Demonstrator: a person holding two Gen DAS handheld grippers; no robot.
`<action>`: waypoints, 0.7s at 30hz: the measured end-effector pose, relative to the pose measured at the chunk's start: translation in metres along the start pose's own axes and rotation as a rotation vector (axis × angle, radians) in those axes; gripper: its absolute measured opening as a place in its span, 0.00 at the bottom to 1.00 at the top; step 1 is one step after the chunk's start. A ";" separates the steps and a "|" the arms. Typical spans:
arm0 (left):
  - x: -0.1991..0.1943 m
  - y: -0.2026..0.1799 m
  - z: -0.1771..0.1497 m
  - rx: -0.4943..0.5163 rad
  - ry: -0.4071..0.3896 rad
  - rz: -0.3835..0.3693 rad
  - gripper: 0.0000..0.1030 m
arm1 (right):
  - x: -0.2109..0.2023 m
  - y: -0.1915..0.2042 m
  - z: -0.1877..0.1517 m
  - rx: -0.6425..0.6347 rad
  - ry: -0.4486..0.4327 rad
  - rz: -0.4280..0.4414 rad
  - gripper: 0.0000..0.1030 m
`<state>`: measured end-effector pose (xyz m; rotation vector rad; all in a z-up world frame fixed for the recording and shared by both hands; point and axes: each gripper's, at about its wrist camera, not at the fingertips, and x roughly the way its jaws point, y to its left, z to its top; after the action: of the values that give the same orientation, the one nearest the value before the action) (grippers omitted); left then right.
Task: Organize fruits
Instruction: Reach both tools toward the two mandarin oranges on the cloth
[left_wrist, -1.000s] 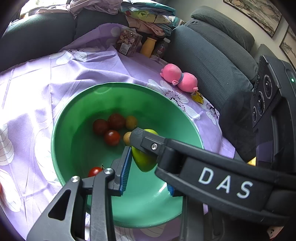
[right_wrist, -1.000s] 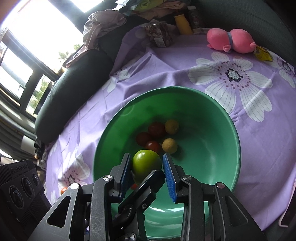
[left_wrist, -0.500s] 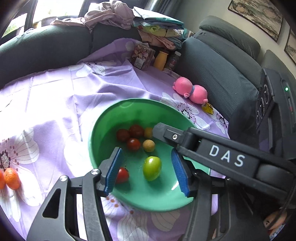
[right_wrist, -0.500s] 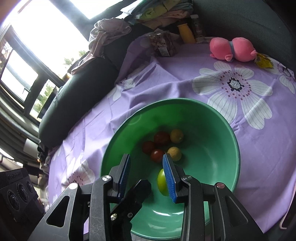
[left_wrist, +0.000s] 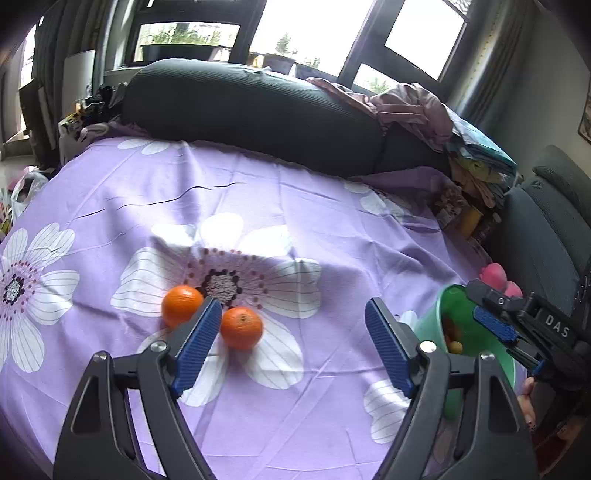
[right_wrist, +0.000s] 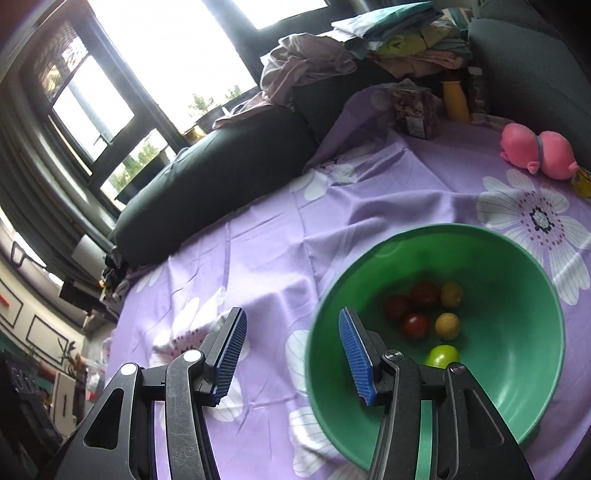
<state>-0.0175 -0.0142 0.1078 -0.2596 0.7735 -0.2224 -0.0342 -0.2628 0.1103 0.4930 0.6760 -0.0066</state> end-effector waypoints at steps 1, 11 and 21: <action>0.003 0.011 0.000 -0.026 0.009 0.006 0.78 | 0.006 0.008 -0.001 -0.014 0.016 0.021 0.54; 0.025 0.068 -0.004 -0.169 0.091 0.211 0.77 | 0.086 0.069 -0.033 -0.115 0.238 0.091 0.54; 0.031 0.100 -0.007 -0.210 0.113 0.308 0.75 | 0.134 0.093 -0.060 -0.120 0.392 0.141 0.54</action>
<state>0.0094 0.0698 0.0512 -0.3236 0.9385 0.1375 0.0506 -0.1338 0.0300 0.4285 1.0175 0.2676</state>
